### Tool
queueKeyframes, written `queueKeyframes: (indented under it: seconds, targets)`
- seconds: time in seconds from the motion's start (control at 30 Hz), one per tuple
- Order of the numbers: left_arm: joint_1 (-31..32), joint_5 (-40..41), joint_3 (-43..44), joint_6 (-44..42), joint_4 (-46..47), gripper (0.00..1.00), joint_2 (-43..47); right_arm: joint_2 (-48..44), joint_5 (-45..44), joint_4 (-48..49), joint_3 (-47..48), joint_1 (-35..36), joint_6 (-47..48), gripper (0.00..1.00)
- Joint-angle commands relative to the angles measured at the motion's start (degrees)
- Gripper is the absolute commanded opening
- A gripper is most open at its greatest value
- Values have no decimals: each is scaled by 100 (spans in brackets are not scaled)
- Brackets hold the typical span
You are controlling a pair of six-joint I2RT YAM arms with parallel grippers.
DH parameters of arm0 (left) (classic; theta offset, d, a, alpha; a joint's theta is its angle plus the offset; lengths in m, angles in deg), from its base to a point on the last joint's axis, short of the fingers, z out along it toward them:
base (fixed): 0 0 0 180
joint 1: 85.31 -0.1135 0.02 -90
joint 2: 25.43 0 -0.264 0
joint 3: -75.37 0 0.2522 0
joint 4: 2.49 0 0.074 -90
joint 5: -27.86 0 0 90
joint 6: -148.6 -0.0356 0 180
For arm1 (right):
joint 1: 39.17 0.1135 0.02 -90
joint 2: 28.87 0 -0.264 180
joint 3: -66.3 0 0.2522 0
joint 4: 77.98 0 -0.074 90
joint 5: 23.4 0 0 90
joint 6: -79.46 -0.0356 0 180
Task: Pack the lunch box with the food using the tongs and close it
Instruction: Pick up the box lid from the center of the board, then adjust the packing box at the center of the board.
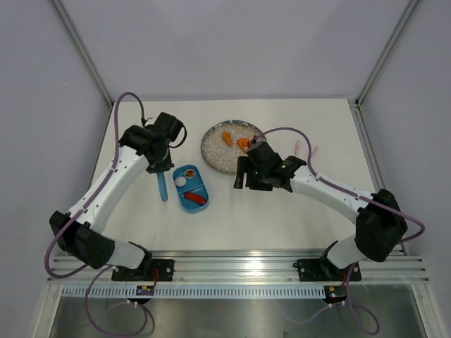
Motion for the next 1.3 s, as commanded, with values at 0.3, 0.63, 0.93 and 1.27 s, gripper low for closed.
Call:
queueKeyframes:
  seconds: [0.3,0.63,0.93,1.27]
  targets:
    - [243,1205,303,189,-215,0,-423,2700,543,75,2082,290,576,7]
    - [243,1073,93,31,23,0,-291,3756,887,365,2805,413,330,4]
    - [243,933,-119,-48,164,0,-335,3888,1703,918,2911,782,224,3]
    - [304,932,-66,-74,313,0,-826,2433,1046,1270,1166,379,5,4]
